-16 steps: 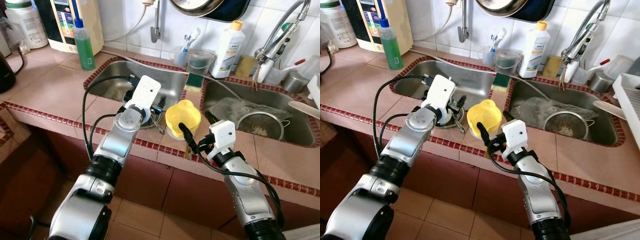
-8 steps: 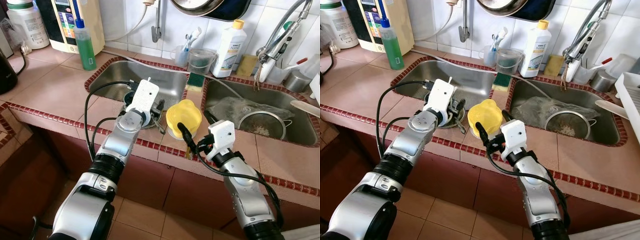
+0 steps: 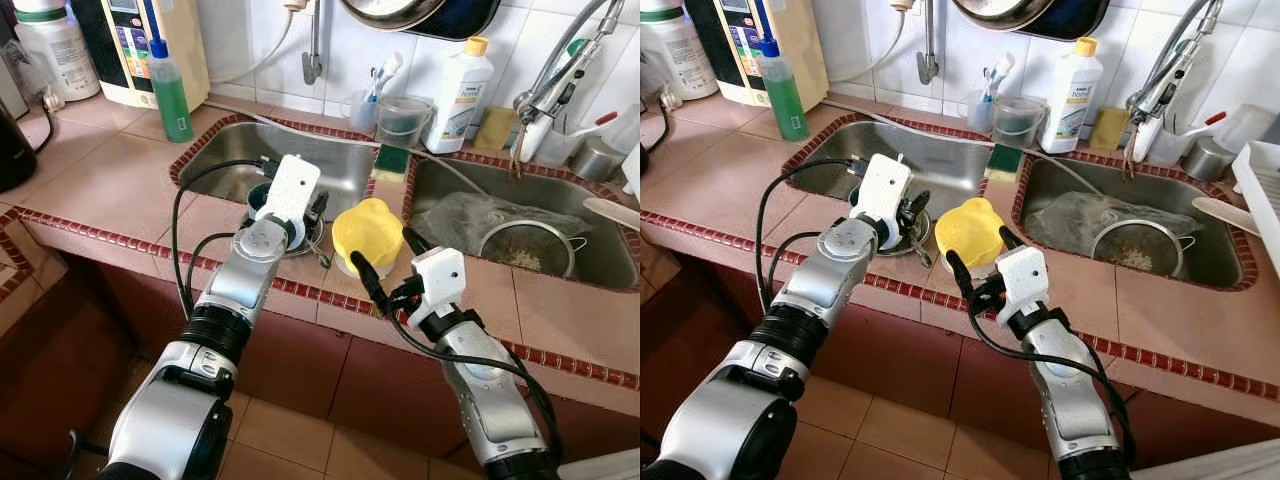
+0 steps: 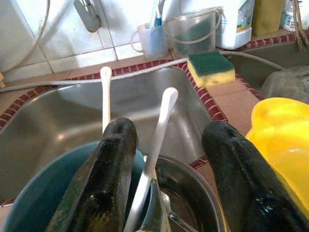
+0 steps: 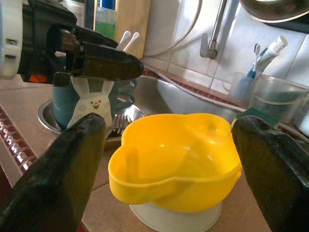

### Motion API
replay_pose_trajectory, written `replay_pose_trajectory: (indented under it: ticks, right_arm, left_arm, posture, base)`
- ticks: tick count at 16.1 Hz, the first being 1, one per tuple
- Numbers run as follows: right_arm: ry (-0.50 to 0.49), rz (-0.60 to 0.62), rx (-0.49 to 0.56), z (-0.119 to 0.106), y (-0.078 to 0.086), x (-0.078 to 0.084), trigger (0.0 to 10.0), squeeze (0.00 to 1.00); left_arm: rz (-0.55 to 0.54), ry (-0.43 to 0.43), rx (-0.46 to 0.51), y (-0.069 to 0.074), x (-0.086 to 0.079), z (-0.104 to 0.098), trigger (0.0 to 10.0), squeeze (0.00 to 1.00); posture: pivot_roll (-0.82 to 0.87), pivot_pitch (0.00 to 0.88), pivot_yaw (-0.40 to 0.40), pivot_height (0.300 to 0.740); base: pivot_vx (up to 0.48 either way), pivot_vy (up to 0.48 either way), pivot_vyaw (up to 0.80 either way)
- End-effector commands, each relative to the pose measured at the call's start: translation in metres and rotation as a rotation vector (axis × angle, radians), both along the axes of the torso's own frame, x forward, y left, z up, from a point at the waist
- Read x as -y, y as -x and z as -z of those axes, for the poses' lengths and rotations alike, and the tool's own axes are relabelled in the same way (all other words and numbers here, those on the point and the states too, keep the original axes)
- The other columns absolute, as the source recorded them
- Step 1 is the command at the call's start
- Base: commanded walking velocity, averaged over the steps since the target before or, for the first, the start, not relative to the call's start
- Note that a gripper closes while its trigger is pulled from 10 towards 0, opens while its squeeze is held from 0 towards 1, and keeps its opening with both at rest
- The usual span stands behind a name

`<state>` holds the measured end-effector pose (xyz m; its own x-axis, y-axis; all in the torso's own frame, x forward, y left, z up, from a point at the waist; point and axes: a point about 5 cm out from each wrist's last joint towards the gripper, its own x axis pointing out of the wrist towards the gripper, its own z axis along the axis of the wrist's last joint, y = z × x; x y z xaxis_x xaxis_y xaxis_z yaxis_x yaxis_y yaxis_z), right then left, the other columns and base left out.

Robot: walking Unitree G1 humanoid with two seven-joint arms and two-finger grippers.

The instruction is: Kitchen organization

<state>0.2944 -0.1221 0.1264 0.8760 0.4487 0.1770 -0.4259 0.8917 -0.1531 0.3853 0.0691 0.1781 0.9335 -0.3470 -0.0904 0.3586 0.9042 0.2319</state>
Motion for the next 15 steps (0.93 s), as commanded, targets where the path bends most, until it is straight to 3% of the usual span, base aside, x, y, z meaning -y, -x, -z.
replay_pose_trajectory:
  ticks: [1,15]
  right_arm:
    - [0.010,-0.007,0.006,-0.0027,0.0005,-0.0015,10.0,0.00]
    - [0.034,-0.021,0.004,0.0000,0.0029,-0.0050,10.0,0.00]
  left_arm:
    - [0.014,0.007,0.023,-0.0021,0.0045,-0.0091,0.0,0.00]
    - [0.024,0.030,0.031,-0.0010,0.0095,-0.0099,0.0,0.00]
  posture:
    - [-0.08,0.000,-0.012,0.740]
    - [-0.07,0.000,-0.023,0.740]
  base:
    - [0.000,0.000,0.00]
    - [0.000,0.000,0.00]
